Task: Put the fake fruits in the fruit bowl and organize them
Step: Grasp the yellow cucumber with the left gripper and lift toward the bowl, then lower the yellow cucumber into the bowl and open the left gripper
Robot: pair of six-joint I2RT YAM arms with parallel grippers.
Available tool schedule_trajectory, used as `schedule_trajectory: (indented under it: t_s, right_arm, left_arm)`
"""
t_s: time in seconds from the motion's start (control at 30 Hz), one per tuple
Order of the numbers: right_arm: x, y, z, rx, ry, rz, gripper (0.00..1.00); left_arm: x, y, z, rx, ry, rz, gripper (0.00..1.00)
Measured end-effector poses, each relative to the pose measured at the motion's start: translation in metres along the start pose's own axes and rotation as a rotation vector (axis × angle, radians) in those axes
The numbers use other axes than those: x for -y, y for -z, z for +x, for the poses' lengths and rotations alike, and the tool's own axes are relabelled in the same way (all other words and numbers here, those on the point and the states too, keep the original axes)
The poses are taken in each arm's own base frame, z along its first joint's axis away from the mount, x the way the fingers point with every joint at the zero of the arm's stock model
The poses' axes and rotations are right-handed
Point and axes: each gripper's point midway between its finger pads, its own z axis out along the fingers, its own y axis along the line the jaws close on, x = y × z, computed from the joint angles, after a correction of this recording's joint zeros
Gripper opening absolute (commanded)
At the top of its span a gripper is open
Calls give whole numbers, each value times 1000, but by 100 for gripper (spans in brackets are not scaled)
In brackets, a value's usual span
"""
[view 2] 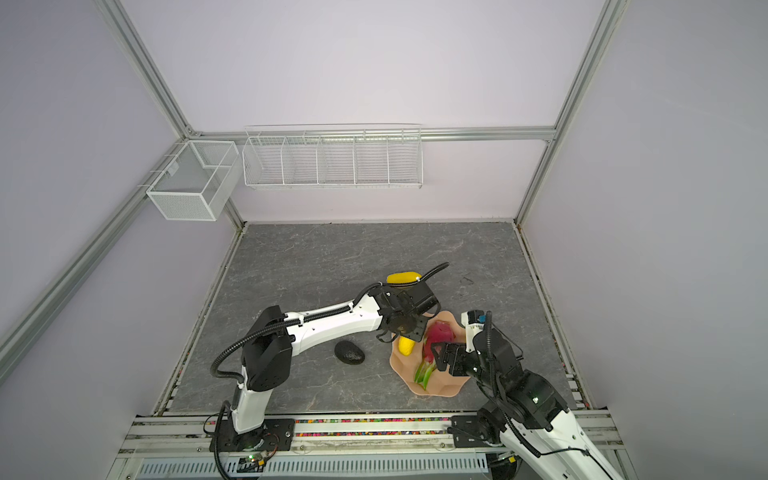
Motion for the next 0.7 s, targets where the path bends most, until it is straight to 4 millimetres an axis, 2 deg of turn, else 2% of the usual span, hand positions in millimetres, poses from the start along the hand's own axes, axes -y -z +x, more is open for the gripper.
schedule_trajectory:
  t_s: [0.27, 0.4, 0.53, 0.7]
  right_arm:
    - [1, -3, 1, -14, 5, 12, 89]
    - [2, -3, 2, -16, 8, 13, 89]
    - [2, -3, 2, -16, 12, 13, 89]
    - [2, -4, 2, -21, 12, 18, 89]
  left_arm:
    - [4, -18, 8, -44, -9, -6, 52]
    - [3, -27, 13, -68, -18, -23, 60]
    - [4, -25, 13, -67, -28, -24, 67]
    - [2, -17, 7, -45, -35, -42, 69]
